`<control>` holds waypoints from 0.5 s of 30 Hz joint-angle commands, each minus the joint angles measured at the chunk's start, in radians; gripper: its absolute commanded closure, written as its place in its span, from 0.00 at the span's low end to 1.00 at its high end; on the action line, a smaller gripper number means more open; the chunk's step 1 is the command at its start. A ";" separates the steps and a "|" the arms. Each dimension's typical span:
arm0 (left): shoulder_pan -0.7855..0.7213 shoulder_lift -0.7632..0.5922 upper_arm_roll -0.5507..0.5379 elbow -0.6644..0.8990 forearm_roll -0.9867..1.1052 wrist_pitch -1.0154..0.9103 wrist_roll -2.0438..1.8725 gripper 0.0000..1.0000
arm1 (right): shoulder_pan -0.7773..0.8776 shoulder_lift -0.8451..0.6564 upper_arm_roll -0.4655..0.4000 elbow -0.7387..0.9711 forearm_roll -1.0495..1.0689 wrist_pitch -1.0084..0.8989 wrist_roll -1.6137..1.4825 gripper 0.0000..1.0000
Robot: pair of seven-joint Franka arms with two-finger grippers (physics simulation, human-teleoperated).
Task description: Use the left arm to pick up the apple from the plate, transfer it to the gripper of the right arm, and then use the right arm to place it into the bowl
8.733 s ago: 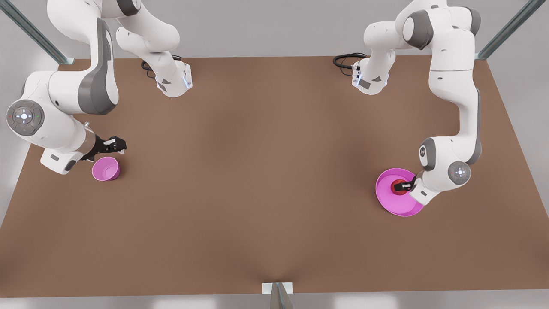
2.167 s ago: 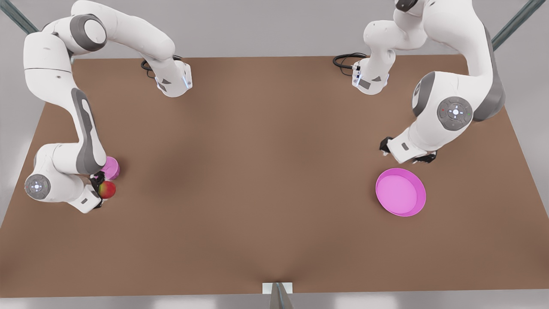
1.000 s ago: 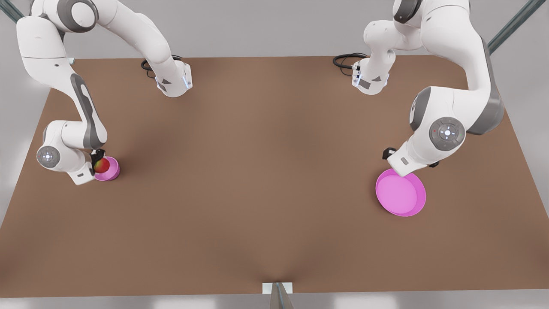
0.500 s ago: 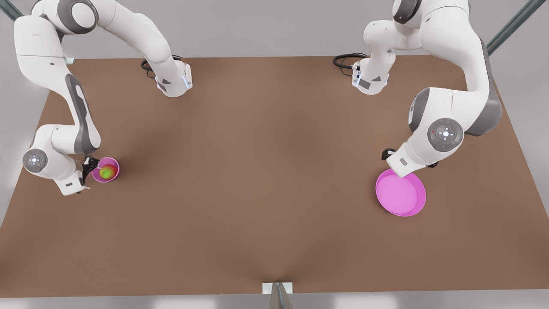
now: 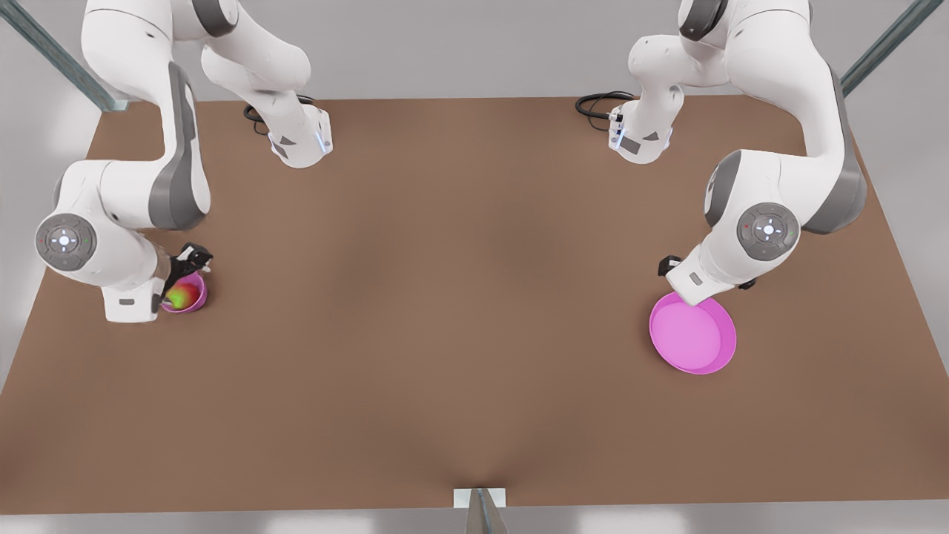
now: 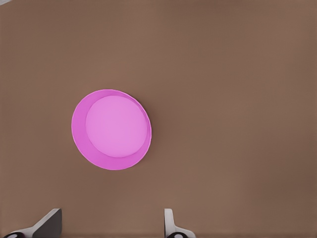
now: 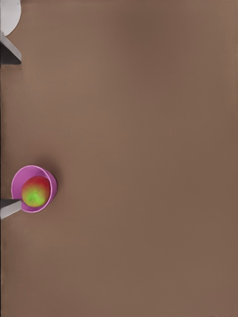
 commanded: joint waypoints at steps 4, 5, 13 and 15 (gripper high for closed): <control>-0.001 -0.001 0.000 0.000 -0.001 -0.002 -0.005 0.00 | 0.051 -0.045 -0.078 -0.049 0.074 -0.044 0.605 0.00; -0.001 -0.001 0.000 0.000 -0.001 -0.002 -0.003 0.00 | 0.051 -0.051 -0.082 -0.046 0.073 -0.041 0.614 0.00; 0.009 -0.010 0.001 0.004 0.014 -0.015 -0.003 0.00 | 0.049 -0.045 -0.080 0.041 0.091 -0.054 0.611 0.00; 0.002 -0.027 -0.005 0.004 0.037 -0.044 -0.005 0.00 | 0.049 -0.045 -0.082 0.041 0.096 -0.054 0.609 0.00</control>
